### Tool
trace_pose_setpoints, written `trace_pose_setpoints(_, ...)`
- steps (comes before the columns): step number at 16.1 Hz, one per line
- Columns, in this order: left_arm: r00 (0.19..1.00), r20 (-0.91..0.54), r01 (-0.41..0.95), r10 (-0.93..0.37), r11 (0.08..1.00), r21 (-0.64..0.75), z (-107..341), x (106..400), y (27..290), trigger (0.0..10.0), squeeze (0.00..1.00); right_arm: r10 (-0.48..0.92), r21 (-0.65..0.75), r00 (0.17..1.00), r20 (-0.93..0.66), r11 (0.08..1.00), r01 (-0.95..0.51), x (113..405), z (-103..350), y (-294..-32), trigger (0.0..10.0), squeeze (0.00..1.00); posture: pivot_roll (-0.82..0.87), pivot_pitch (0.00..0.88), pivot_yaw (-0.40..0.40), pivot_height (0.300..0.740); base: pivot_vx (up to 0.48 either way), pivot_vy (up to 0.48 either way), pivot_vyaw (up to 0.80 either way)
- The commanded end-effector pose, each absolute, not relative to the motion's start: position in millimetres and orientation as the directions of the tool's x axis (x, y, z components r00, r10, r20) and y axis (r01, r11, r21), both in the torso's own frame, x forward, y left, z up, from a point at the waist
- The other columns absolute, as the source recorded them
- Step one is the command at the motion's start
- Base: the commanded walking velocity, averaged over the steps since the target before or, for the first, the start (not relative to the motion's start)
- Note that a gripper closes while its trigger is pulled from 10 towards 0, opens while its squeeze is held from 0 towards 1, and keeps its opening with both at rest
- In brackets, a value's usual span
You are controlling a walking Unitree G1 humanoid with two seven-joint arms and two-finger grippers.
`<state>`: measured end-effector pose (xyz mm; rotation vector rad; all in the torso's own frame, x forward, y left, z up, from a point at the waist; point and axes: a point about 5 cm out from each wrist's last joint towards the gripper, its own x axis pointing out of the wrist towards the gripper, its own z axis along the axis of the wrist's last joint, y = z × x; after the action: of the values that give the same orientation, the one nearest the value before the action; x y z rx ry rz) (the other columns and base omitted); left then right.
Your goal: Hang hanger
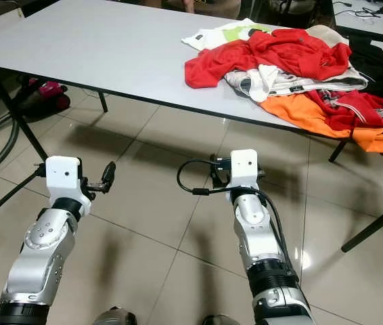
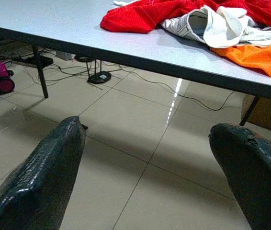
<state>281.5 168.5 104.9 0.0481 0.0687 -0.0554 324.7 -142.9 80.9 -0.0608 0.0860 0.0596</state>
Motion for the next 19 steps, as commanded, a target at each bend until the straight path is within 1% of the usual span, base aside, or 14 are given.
trace_pose_setpoints(1,0.996,-0.069,0.068,-0.065,0.997,0.048,104.9,282.9,166.5,10.0,0.00,0.053,-0.058,0.995,-0.087,0.997,-0.058,327.0,82.4,-142.8,10.0,0.00,0.10,0.054,-0.015,0.740,0.000,0.000,0.00)
trace_pose_setpoints(5,0.996,-0.069,0.068,-0.065,0.997,0.048,104.9,282.9,166.5,10.0,0.00,0.053,-0.058,0.995,-0.087,0.997,-0.058,327.0,82.4,-142.8,10.0,0.00,0.10,0.054,-0.015,0.740,0.000,0.000,0.00)
trace_pose_setpoints(6,0.995,-0.062,0.078,-0.075,0.996,0.041,106.0,283.5,165.6,10.0,0.00,0.057,-0.061,0.994,-0.092,0.996,-0.063,327.5,81.7,-141.2,10.0,0.00,0.00,0.000,0.000,0.740,0.000,0.000,0.00)
trace_pose_setpoints(7,1.000,0.002,0.027,-0.028,0.999,0.024,119.9,291.2,180.3,10.0,0.00,0.057,0.011,0.998,-0.039,0.998,-0.056,325.8,91.2,-142.5,10.0,0.00,0.07,0.042,-0.005,0.740,0.000,0.000,0.00)
trace_pose_setpoints(8,1.000,0.020,0.010,-0.010,1.000,0.023,124.1,292.9,185.0,10.0,0.00,0.055,0.034,0.998,-0.021,0.998,-0.054,325.1,94.4,-143.3,10.0,0.00,0.07,0.042,-0.005,0.740,0.000,0.000,0.00)
trace_pose_setpoints(9,1.000,-0.003,-0.005,0.005,1.000,-0.029,122.0,292.9,186.2,10.0,0.00,0.054,0.049,0.999,0.004,0.997,-0.054,323.9,100.2,-142.6,10.0,0.00,0.06,0.051,0.007,0.740,0.000,0.000,0.00)
trace_pose_setpoints(12,1.000,-0.021,0.010,-0.010,1.000,-0.025,117.5,291.1,181.3,10.0,0.00,0.034,0.041,0.999,-0.035,0.999,-0.032,320.2,90.3,-146.6,10.0,0.00,0.07,0.062,0.016,0.740,0.000,0.000,0.00)
trace_pose_setpoints(14,1.000,-0.015,0.000,0.000,1.000,-0.018,119.1,288.9,186.9,10.0,0.00,0.026,0.057,0.999,-0.029,0.998,-0.024,319.2,92.3,-145.7,10.0,0.00,0.08,0.062,0.023,0.740,0.000,0.000,0.00)
trace_pose_setpoints(16,0.999,0.050,-0.009,0.008,1.000,0.021,133.9,286.8,195.1,10.0,0.00,0.043,0.035,0.996,0.077,0.998,-0.046,322.8,117.9,-141.8,10.0,0.00,0.08,0.046,0.023,0.740,0.000,0.000,0.00)
trace_pose_setpoints(18,0.995,0.102,-0.011,0.008,0.999,0.030,146.5,283.9,197.3,10.0,0.00,0.058,0.015,0.994,0.098,0.998,-0.060,321.5,121.9,-142.2,10.0,0.00,0.08,0.030,0.015,0.740,0.000,0.000,0.00)
trace_pose_setpoints(19,0.996,0.078,-0.045,0.047,0.999,-0.030,138.8,279.4,197.7,10.0,0.00,0.079,0.045,0.996,0.044,0.996,-0.081,319.7,111.8,-140.1,10.0,0.00,0.07,0.026,0.012,0.740,0.000,0.000,0.76)
